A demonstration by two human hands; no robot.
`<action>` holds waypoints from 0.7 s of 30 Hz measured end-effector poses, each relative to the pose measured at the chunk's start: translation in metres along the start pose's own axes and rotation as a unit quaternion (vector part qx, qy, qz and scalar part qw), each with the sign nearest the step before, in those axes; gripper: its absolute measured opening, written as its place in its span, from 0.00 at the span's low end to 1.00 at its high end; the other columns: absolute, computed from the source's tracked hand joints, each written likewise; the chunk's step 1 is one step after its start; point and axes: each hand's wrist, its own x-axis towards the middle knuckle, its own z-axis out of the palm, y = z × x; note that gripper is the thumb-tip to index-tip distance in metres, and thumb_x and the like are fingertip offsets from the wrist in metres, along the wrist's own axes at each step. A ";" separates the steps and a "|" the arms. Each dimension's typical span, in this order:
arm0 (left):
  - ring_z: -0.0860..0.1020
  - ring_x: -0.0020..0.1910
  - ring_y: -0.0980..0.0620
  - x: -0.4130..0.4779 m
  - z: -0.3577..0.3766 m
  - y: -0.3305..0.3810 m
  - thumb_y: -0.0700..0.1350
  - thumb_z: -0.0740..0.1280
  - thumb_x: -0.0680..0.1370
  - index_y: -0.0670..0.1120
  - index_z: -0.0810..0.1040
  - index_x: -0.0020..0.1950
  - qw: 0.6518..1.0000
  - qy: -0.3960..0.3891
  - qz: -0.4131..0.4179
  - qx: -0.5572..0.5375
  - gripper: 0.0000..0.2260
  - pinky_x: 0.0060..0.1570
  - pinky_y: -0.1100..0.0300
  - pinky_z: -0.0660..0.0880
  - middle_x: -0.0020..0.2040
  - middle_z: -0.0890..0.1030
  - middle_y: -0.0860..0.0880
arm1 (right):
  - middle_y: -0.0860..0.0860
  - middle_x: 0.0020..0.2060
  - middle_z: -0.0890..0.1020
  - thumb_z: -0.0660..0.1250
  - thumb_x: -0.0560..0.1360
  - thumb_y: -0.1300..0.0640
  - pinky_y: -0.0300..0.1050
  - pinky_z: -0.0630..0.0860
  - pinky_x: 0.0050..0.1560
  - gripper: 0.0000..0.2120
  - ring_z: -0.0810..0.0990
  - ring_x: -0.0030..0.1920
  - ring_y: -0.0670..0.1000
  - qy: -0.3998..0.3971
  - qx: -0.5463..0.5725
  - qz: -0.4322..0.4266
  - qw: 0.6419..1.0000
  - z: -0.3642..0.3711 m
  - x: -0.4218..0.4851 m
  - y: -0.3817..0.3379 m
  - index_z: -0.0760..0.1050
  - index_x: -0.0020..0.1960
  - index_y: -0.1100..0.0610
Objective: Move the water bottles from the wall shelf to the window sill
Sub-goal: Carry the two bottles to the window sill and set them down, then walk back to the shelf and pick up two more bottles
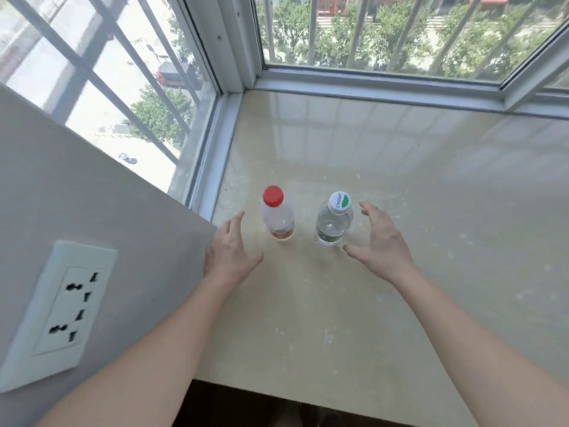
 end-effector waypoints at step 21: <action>0.67 0.70 0.48 -0.169 -0.240 0.171 0.59 0.65 0.72 0.53 0.63 0.76 0.932 0.253 0.217 0.145 0.33 0.71 0.49 0.61 0.70 0.71 0.54 | 0.53 0.65 0.77 0.67 0.72 0.43 0.56 0.69 0.67 0.30 0.74 0.65 0.59 0.138 -0.311 -0.250 0.907 -0.228 -0.128 -0.206 0.71 0.71 0.53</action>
